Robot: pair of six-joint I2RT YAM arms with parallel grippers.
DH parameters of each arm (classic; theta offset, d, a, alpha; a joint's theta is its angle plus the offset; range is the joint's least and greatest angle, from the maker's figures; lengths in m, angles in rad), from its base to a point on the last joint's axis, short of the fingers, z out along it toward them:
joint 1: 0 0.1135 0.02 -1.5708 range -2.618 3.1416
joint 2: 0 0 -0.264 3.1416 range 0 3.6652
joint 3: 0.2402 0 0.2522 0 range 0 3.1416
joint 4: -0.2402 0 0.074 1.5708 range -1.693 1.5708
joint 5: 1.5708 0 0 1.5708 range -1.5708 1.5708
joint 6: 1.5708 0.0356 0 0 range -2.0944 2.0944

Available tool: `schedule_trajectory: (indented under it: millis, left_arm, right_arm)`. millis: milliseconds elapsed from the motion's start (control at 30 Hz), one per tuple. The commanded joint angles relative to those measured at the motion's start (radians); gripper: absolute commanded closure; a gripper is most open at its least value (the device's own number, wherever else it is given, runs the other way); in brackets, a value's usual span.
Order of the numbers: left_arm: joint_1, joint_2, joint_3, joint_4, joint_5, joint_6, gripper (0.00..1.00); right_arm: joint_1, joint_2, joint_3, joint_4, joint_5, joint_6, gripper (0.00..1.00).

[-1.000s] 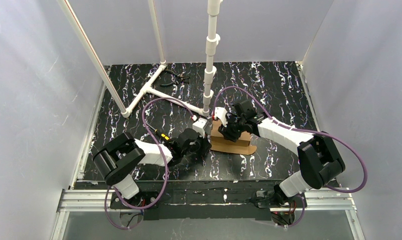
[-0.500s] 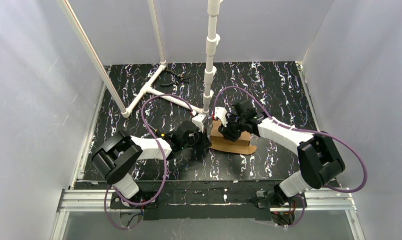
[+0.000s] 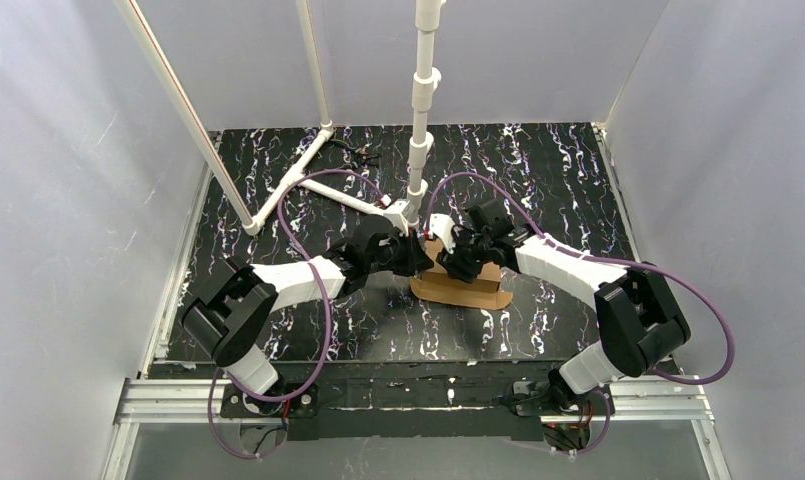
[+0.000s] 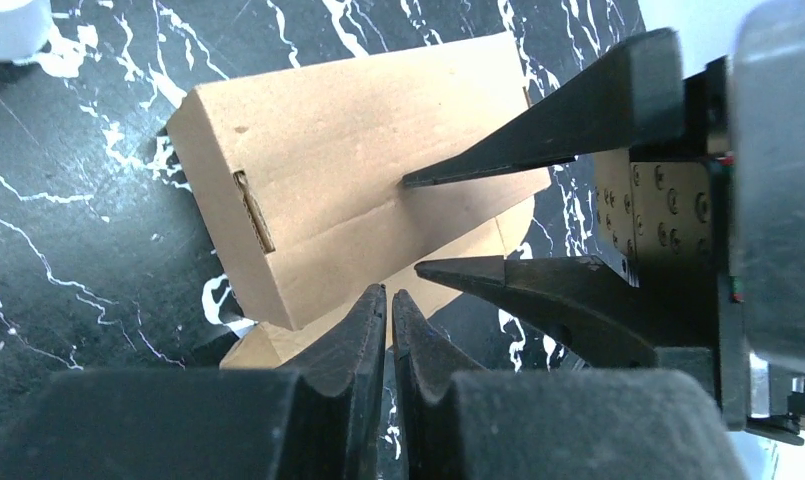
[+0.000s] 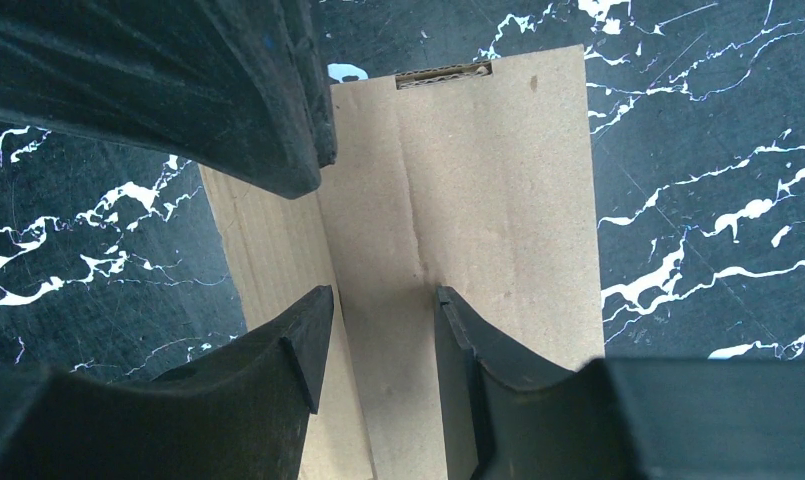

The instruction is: Fold the paper box

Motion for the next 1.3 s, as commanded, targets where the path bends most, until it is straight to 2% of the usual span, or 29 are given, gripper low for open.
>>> schedule_trajectory:
  millis: [0,133,300,400,533,800,1000,1167,1267]
  left_arm:
    - [0.008,-0.023,0.002,-0.044,0.002,-0.035,0.94]
    - [0.008,-0.094,-0.052,-0.055,-0.039,-0.029,0.90]
    - [0.008,-0.223,-0.204,-0.053,-0.122,-0.061,0.73]
    - [0.004,-0.268,-0.294,0.005,-0.143,-0.094,0.64]
    - [-0.007,-0.239,-0.352,0.111,-0.152,-0.132,0.59]
    - [-0.042,-0.092,-0.300,0.168,-0.192,-0.152,0.58]
    - [-0.062,-0.020,-0.260,0.180,-0.212,-0.179,0.63]
    - [-0.063,-0.006,-0.247,0.189,-0.196,-0.181,0.87]
    - [-0.063,-0.013,-0.242,0.189,-0.194,-0.180,0.95]
  right_arm:
    - [0.009,0.065,-0.035,-0.121,-0.015,0.015,0.51]
    - [0.009,0.065,-0.033,-0.121,-0.013,0.015,0.50]
    - [0.009,0.069,-0.031,-0.122,-0.015,0.014,0.50]
    - [0.009,0.075,-0.030,-0.122,-0.016,0.014,0.50]
    - [0.009,0.077,-0.028,-0.124,-0.018,0.015,0.50]
    - [0.009,0.078,-0.031,-0.122,-0.016,0.016,0.50]
    - [0.009,0.080,-0.030,-0.125,-0.015,0.014,0.50]
    - [0.009,0.079,-0.031,-0.126,-0.016,0.012,0.50]
    - [0.009,0.078,-0.030,-0.125,-0.017,0.013,0.50]
